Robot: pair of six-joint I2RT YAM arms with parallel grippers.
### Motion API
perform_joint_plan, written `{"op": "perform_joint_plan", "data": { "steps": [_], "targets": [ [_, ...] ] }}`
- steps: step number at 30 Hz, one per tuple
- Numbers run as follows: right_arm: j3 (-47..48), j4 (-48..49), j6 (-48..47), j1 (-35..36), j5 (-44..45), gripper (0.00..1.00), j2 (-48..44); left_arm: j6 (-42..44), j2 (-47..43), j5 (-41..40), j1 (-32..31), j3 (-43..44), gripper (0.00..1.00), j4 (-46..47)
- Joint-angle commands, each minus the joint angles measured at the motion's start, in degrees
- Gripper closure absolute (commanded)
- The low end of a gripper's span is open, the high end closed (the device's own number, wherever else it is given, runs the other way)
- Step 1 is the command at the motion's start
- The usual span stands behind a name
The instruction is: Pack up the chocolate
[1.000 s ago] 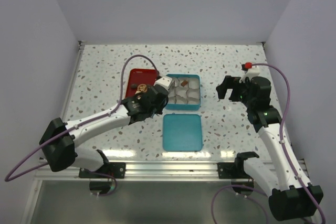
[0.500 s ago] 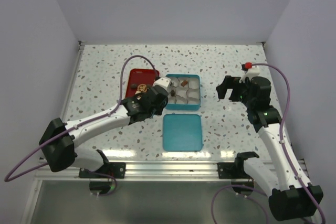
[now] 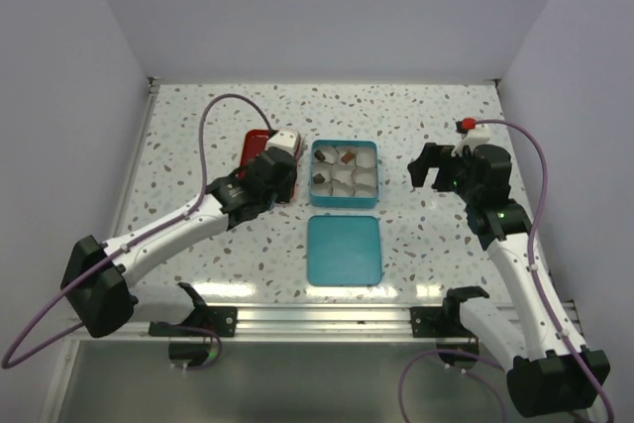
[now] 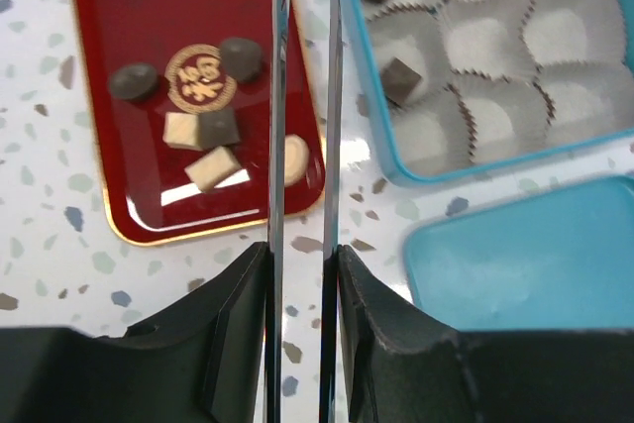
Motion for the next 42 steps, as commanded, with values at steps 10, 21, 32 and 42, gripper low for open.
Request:
{"op": "perform_joint_plan", "data": {
  "steps": [10, 21, 32, 42],
  "targets": [
    [0.2, 1.0, 0.0, -0.1, -1.6, 0.01, 0.4, 2.6, -4.9, 2.2, 11.0, -6.7, 0.63, 4.5],
    [0.2, 0.9, 0.0, -0.1, -1.7, 0.01, 0.6, 0.9, -5.8, 6.9, 10.9, -10.0, 0.6, 7.1],
    [0.3, 0.8, 0.0, -0.1, -1.7, 0.01, 0.4, 1.0, -4.1, 5.8, 11.0, -10.4, 0.56, 7.2],
    [0.3, 0.9, -0.2, -0.1, -1.6, 0.01, 0.7, 1.1, -1.8, 5.5, 10.8, -10.2, 0.56, 7.0]
  ]
}}
